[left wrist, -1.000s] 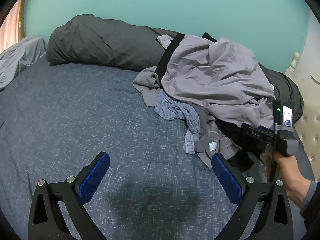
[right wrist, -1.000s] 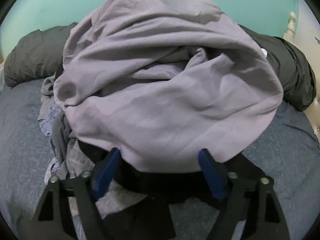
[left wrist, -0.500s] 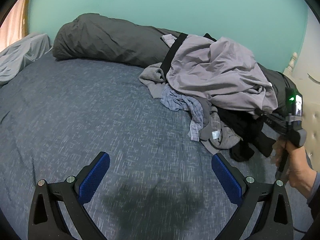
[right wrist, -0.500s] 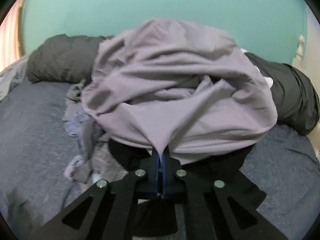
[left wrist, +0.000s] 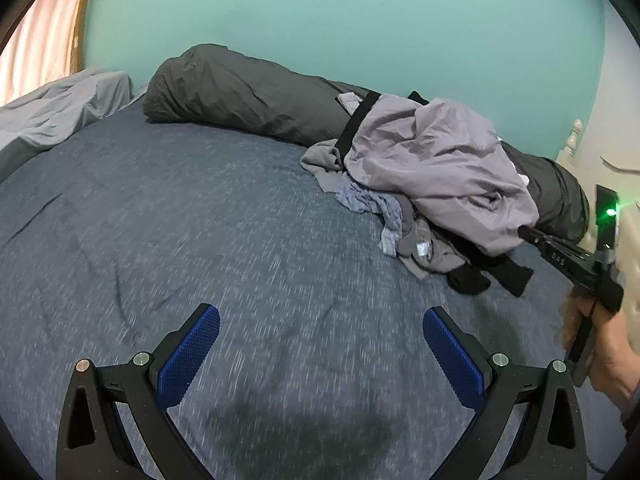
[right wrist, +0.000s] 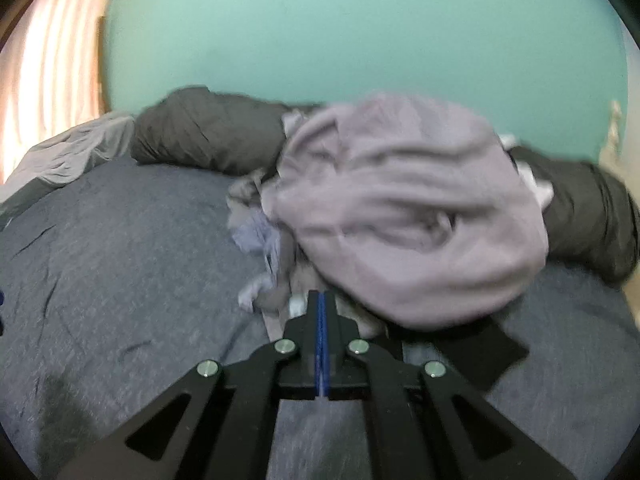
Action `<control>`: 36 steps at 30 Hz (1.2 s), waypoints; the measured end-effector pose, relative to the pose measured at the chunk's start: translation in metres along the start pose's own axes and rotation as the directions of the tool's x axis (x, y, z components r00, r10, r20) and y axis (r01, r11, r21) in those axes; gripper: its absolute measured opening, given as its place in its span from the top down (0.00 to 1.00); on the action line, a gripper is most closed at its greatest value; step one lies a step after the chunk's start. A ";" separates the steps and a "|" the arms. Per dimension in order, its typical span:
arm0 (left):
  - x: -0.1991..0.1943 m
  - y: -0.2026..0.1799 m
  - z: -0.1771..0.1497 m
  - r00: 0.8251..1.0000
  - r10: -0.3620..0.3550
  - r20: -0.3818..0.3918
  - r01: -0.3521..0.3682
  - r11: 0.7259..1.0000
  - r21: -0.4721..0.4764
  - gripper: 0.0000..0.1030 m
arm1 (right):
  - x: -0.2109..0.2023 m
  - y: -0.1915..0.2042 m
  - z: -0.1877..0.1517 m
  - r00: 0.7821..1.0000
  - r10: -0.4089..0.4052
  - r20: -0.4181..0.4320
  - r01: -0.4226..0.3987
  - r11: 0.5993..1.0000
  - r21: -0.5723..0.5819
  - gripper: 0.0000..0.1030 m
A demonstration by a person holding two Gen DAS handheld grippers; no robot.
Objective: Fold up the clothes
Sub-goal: 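Close the right gripper on the grey jacket and pull it from the pile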
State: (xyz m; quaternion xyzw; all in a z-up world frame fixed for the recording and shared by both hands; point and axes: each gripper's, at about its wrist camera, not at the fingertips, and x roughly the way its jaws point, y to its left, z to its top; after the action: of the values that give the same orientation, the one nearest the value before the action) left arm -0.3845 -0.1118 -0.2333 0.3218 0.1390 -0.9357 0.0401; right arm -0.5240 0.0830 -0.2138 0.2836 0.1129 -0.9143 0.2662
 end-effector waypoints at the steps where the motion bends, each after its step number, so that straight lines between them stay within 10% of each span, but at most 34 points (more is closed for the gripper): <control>1: -0.001 0.002 -0.006 1.000 -0.002 -0.002 0.002 1.000 0.004 0.00 | 0.000 -0.007 -0.007 1.000 -0.009 -0.007 0.010 0.999 0.035 1.00; 6: -0.008 0.016 -0.026 1.000 -0.005 0.006 0.005 1.000 0.003 0.00 | -0.013 -0.027 -0.031 0.995 -0.097 0.001 0.096 0.985 0.146 0.86; 10: -0.017 0.028 -0.029 1.000 0.006 0.010 -0.006 1.000 0.000 0.00 | -0.022 -0.031 -0.038 0.994 -0.109 -0.008 0.108 0.974 0.197 0.41; 36: 0.066 -0.002 -0.007 0.996 -0.055 -0.065 0.055 0.998 0.012 0.00 | 0.115 -0.069 -0.012 0.978 -0.173 -0.114 0.195 0.954 0.228 0.23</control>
State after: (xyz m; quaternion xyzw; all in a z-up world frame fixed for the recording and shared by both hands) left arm -0.4329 -0.1072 -0.2792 0.3483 0.1427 -0.9264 0.0077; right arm -0.6365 0.0962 -0.2860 0.3436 0.0406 -0.9279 0.1386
